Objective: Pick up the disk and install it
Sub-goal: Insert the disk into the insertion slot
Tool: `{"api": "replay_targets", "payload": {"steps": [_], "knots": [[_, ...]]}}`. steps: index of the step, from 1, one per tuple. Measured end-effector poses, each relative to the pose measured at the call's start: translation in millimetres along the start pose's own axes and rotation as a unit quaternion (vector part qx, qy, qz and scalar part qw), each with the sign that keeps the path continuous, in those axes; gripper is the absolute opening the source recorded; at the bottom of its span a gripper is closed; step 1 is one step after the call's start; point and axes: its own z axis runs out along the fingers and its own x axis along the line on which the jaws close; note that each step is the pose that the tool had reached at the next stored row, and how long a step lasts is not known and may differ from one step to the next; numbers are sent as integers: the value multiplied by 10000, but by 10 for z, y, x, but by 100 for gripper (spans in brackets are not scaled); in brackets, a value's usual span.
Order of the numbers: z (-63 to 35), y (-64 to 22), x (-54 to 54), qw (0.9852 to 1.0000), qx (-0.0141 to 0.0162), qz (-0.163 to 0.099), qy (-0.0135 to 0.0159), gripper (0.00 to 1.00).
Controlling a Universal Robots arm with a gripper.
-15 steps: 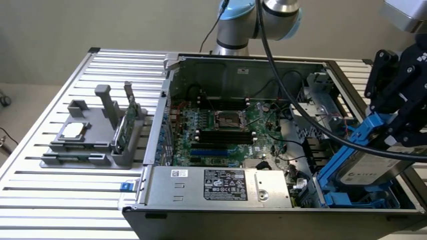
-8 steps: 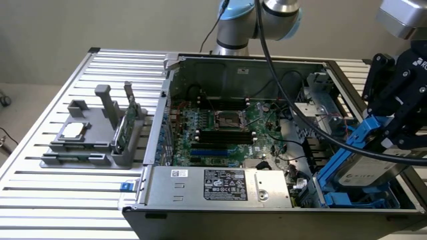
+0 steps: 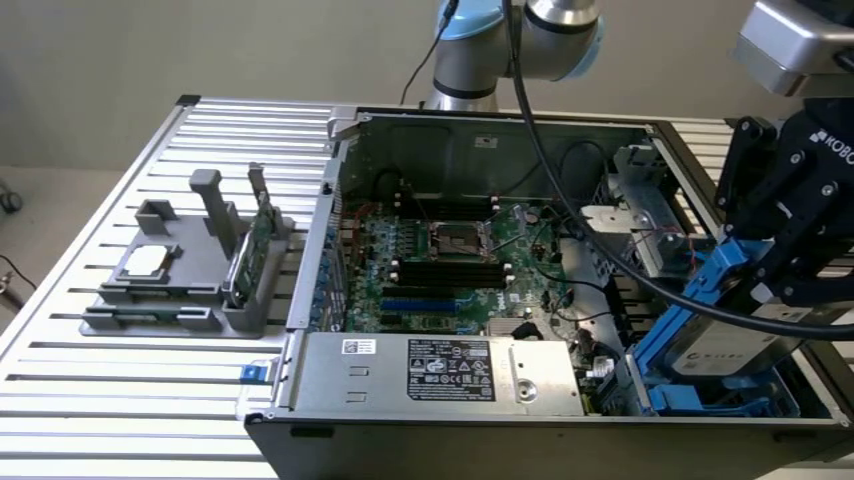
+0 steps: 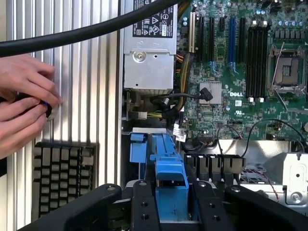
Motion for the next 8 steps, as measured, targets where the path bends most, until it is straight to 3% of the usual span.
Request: {"api": "replay_targets", "payload": {"steps": [8], "knots": [[78,8,-1,10000,29,7,-1,33]]}}
